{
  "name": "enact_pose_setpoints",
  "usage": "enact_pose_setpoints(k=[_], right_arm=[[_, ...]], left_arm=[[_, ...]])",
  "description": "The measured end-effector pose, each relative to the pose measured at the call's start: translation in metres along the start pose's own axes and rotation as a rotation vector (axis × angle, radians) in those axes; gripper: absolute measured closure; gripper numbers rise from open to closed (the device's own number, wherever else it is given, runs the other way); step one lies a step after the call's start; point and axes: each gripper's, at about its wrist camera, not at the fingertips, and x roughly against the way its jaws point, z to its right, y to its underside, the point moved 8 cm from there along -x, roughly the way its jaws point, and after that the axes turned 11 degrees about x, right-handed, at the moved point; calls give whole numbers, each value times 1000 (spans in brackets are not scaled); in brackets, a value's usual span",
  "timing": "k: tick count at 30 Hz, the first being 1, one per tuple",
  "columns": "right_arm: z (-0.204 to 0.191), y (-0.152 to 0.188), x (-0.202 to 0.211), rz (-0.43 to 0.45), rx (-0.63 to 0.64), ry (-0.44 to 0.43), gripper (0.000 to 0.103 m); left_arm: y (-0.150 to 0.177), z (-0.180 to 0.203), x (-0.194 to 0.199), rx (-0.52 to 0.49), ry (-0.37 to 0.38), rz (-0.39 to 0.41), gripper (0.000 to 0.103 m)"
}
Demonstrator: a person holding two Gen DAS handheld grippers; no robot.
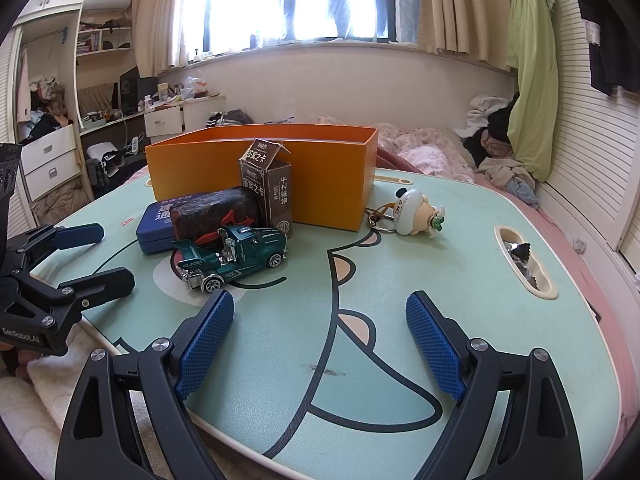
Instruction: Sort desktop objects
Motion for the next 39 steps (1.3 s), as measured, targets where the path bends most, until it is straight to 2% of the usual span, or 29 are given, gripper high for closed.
enact_pose_setpoints(k=[39], right_arm=[[-3,2,1,0,-4,0,14]], left_arm=[[0,1,3,0,0,1,0]])
